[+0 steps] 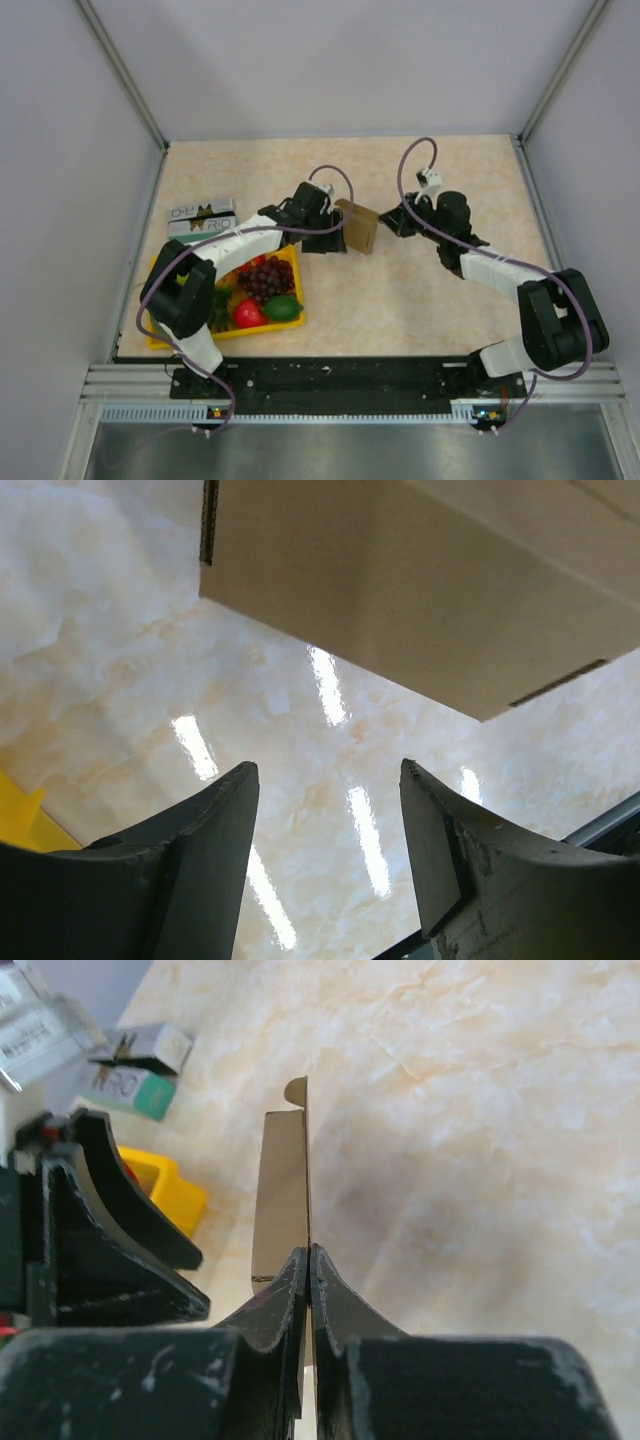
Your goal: Fold the paper box
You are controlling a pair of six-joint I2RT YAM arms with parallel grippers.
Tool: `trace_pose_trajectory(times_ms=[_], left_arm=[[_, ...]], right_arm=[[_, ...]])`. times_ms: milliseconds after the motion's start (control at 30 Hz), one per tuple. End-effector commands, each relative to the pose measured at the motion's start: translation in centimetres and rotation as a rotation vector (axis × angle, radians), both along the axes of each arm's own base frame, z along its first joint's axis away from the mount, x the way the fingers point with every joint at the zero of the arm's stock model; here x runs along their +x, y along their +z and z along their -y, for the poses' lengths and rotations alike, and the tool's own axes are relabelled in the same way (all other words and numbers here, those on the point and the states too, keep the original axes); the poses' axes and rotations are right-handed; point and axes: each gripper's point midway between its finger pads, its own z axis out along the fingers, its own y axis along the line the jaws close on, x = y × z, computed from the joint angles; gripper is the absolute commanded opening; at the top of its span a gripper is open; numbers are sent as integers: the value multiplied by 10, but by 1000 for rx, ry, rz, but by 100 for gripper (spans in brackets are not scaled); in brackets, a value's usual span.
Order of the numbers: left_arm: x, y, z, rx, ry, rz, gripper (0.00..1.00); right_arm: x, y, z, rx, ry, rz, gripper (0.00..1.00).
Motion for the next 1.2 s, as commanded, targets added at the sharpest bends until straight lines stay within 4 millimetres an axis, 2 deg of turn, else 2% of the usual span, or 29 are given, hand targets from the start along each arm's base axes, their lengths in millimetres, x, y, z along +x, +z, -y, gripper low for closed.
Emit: trace_pose_trajectory(times_ms=[0,33,100,133,200,233,267,300,367,400,467,500,667,800,900,1000,1167], left_arm=[[0,22,10,-118,26,60,63],[-4,17,7,-118,32,51,63],[-6,26,4,-149,59,76,62],[-7,24,2,-163,69,87,62],[-9,29,0,-178,85,96,61],[-10,29,-2,-176,92,100,61],[-10,32,-4,-177,101,102,61],[-10,39,-7,-187,109,122,61],[-12,41,-13,-189,126,132,61],[-13,48,-17,-202,134,153,61],[-18,49,-21,-221,141,154,61],[-18,57,-24,-237,148,168,61],[-23,63,-34,-240,163,183,61],[-20,72,-46,-233,182,218,61],[-12,77,-50,-240,154,234,65],[-12,98,-40,-281,13,280,70],[-5,100,-41,-191,-122,352,70]], right_arm=[[-11,-3,-6,-132,46,169,0],[-15,1,-8,-148,46,198,0],[-27,-7,-14,-234,60,245,0],[-32,-4,-16,-251,59,271,0],[-37,-8,-12,-299,45,300,0],[-45,-9,-17,-311,61,317,0],[-49,0,-16,-331,62,365,0],[-54,-5,-13,-353,55,369,0],[-65,1,-17,-370,69,408,0],[-66,0,-13,-401,57,427,0],[-71,-1,-13,-414,69,438,0],[-74,-5,-12,-421,75,434,0],[-85,-26,-12,-458,100,418,0],[-93,-32,-14,-474,119,421,0],[-94,-35,-11,-504,99,415,0],[-93,-36,-10,-507,90,415,3],[-91,-36,-10,-516,87,400,14]])
